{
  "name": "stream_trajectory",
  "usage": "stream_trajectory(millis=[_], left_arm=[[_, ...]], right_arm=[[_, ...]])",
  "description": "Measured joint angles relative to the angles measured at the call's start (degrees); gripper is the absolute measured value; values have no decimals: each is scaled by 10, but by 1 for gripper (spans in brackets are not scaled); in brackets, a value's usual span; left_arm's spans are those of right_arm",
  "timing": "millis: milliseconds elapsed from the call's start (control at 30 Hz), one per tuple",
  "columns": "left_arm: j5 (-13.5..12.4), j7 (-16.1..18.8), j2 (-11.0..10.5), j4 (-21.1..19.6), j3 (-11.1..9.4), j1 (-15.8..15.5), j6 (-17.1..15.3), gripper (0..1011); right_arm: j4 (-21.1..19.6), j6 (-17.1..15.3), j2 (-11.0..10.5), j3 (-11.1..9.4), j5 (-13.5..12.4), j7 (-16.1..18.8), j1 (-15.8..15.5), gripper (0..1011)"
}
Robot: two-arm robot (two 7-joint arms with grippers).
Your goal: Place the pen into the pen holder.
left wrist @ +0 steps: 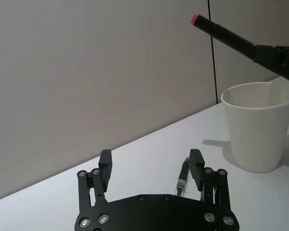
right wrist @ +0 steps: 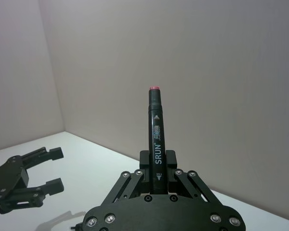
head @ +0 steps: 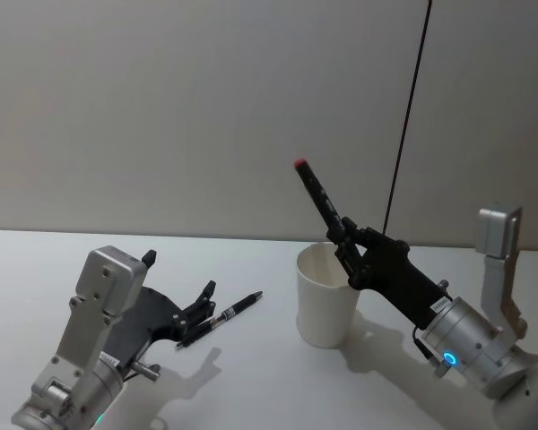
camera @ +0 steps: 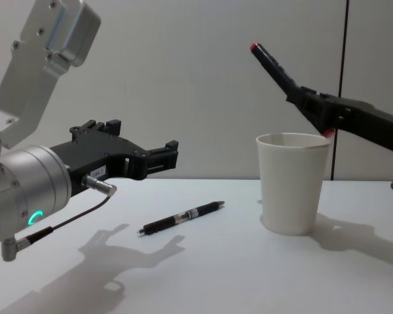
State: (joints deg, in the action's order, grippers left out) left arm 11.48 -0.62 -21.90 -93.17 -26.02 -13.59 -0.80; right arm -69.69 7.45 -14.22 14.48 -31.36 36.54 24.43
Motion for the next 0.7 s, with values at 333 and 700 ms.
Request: stream_trajectory(millis=[333,700], left_arm=[[0,0,0,0,0,0,0,1003],[0,0,0,0,0,0,0,1003]], right_arm=[[14,5,8,14,12,-21,7,188],[15,6,10,21,17,-39,7,188]])
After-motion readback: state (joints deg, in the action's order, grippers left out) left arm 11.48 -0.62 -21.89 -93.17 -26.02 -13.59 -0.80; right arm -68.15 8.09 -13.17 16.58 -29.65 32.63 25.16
